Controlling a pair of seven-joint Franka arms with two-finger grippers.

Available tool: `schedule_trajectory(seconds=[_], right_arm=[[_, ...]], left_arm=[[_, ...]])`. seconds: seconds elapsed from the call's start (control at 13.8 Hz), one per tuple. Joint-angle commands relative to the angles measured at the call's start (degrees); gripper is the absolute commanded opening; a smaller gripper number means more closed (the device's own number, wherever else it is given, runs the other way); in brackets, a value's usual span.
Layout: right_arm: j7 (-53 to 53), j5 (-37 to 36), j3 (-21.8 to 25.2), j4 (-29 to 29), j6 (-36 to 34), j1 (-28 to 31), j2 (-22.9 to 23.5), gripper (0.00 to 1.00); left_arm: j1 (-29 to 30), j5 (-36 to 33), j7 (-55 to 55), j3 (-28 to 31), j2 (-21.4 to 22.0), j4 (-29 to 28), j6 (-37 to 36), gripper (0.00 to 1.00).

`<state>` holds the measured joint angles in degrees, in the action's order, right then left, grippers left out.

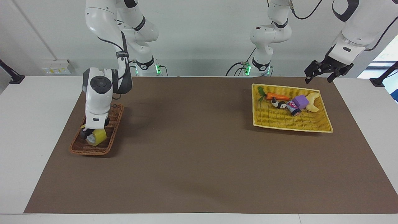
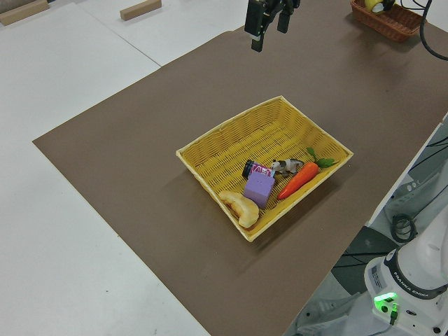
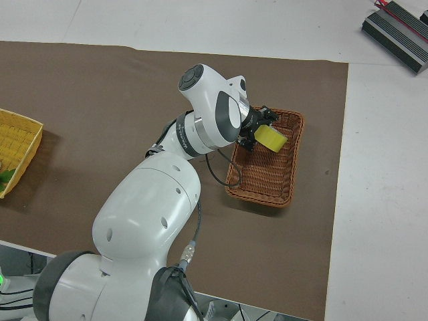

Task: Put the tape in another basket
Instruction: 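Lower the tape into the brown basket with the right gripper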

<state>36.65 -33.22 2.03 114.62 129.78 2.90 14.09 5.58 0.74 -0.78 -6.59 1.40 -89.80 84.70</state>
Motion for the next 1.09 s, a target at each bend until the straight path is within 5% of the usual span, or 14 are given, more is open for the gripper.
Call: schedule_trajectory(seconds=[0.0,1.02], right_arm=[[0.9,0.1,-0.4,1.2,1.3,1.1,-1.1,1.00],[-11.1,39.2,-0.3,-2.5,-13.1,1.9,-3.7,1.00]], left_arm=[[0.8,0.8,0.6,-0.4,-0.1,1.2,-1.6,1.00],[0.8,0.8,0.6,-0.4,-0.1,1.2,-1.6,1.00]])
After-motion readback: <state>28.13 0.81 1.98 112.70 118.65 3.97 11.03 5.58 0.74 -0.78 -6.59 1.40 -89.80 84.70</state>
